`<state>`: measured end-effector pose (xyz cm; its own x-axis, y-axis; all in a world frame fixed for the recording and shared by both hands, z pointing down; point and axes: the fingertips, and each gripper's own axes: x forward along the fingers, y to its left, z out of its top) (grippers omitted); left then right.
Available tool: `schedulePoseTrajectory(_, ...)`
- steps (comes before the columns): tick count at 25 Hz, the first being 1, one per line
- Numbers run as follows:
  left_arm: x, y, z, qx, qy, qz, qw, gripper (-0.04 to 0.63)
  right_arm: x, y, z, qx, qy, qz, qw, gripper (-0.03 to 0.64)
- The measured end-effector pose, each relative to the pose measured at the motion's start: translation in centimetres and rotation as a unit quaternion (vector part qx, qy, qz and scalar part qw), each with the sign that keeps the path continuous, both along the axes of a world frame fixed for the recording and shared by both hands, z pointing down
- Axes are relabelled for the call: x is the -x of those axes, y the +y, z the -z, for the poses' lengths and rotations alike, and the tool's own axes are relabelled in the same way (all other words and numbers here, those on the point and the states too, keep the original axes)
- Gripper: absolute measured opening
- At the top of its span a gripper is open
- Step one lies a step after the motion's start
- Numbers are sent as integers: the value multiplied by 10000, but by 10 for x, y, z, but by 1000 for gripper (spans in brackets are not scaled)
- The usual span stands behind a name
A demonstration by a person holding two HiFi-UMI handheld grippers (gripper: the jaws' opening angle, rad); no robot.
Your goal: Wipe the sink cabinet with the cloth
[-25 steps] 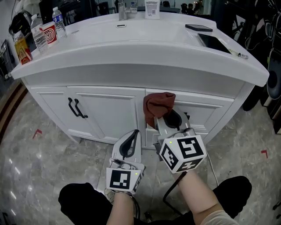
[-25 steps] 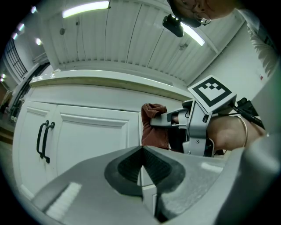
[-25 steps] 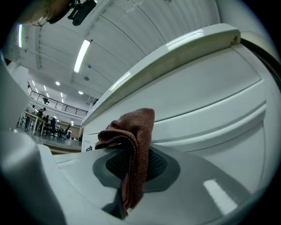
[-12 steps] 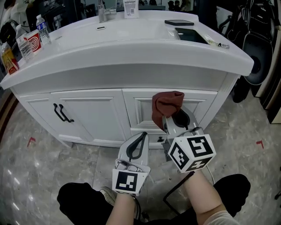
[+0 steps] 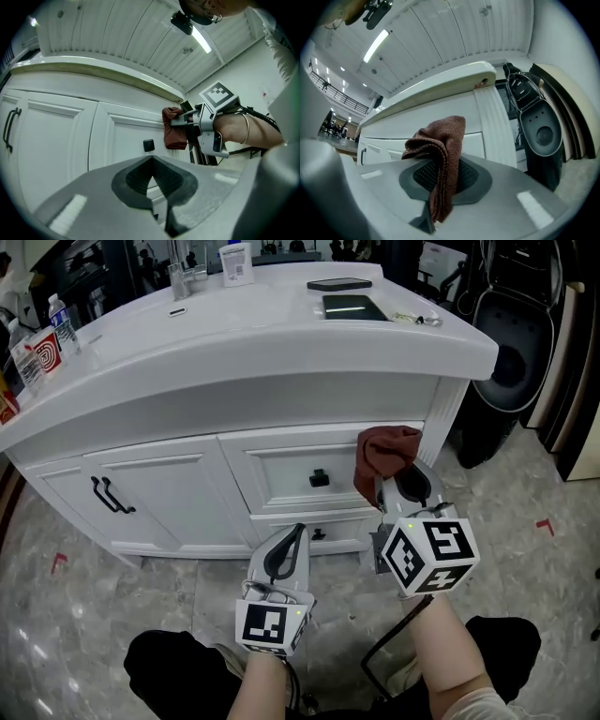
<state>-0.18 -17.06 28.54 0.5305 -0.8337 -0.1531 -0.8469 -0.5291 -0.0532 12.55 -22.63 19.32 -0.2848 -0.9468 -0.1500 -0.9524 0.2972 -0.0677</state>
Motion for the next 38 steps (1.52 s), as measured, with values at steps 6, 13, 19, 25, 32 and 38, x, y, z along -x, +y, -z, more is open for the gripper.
schedulePoseTrajectory(6,-12,7,-6,67,52,-199,9998,0,-38,5,-2,118,-101,-534,9985,80)
schedulePoseTrajectory(13,13,12,-5,-6,5,-35,10000,0,5,15,-9,135,-298,-183,9993,80)
schedulePoseTrajectory(19,59,9,-6,113,86,433,9990,0,105,12,-24,258,-333,885,9952,80)
schedulePoseTrajectory(25,95,5,-9,135,151,761,9969,0,181,3,-47,463,-123,1525,9871,80)
schedulePoseTrajectory(32,108,-4,-23,271,225,892,9954,0,200,-13,-67,597,42,1464,9874,80)
schedulePoseTrajectory(38,102,-7,-25,258,218,810,9961,0,178,-14,-72,617,57,1187,9910,80)
